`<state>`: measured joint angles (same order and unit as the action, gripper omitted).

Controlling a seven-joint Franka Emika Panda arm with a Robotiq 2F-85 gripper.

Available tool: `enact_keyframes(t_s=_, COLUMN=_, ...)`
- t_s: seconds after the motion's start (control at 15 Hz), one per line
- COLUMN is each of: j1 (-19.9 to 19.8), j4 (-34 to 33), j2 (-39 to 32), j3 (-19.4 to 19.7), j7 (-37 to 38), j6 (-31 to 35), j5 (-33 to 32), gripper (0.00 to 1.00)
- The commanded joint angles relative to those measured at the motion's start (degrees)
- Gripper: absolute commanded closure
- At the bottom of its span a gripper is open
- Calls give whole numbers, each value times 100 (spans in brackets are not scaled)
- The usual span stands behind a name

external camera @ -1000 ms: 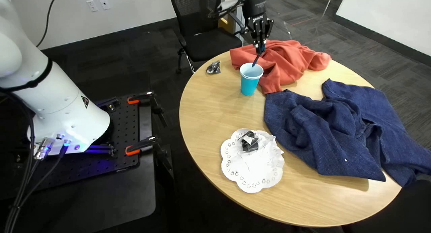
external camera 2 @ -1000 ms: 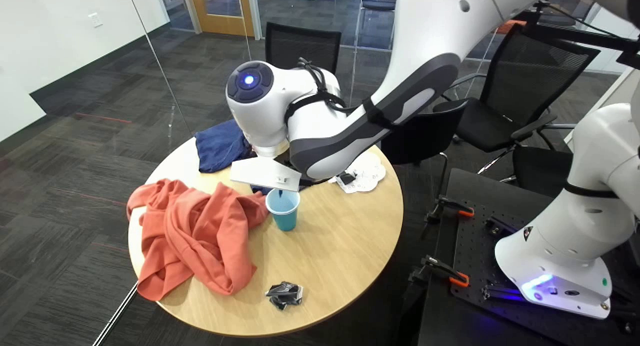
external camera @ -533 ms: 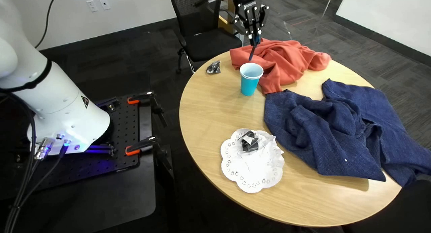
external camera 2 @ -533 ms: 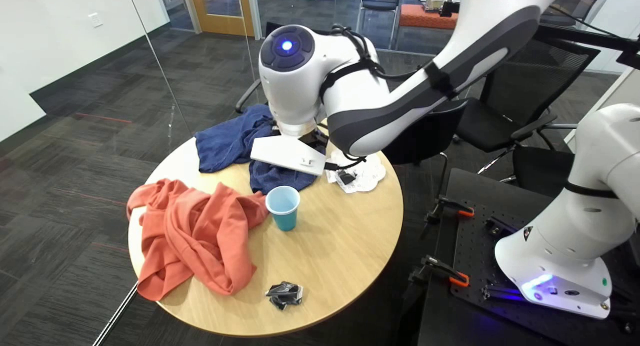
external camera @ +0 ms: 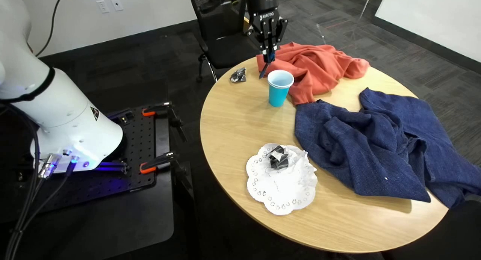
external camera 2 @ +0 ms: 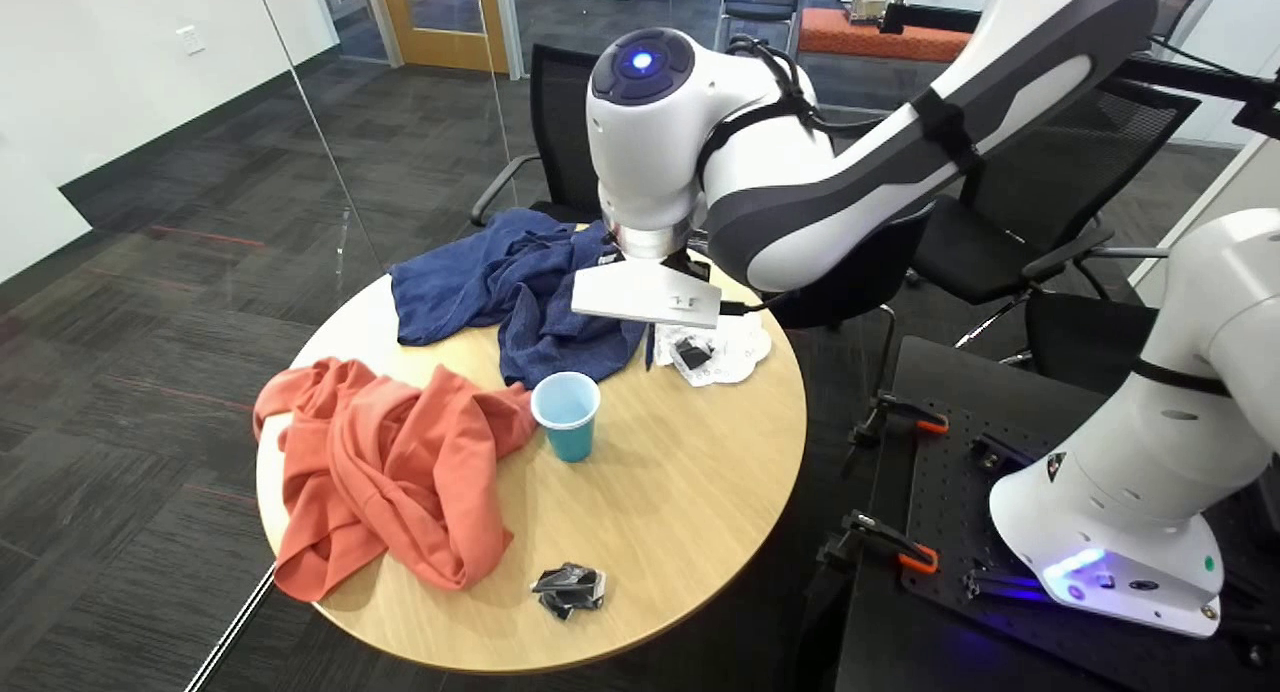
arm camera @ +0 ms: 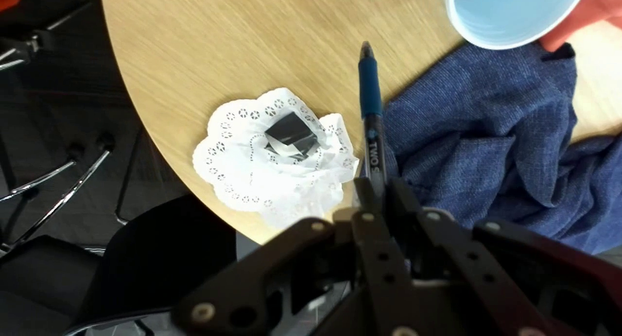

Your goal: Take the pen out of the light blue cup

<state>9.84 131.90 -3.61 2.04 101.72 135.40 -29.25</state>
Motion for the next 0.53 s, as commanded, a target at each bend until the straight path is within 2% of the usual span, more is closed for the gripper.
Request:
enact_keyframes(t_s=0.0, j1=-280, j4=219, j2=25, j3=-176, j7=-957, j6=32, j5=542, gripper=97)
enact_keyframes(t_s=0.47, j1=-416, j4=329, j2=-566, j3=-174, j7=-2184, j6=326, j5=1409, gripper=97)
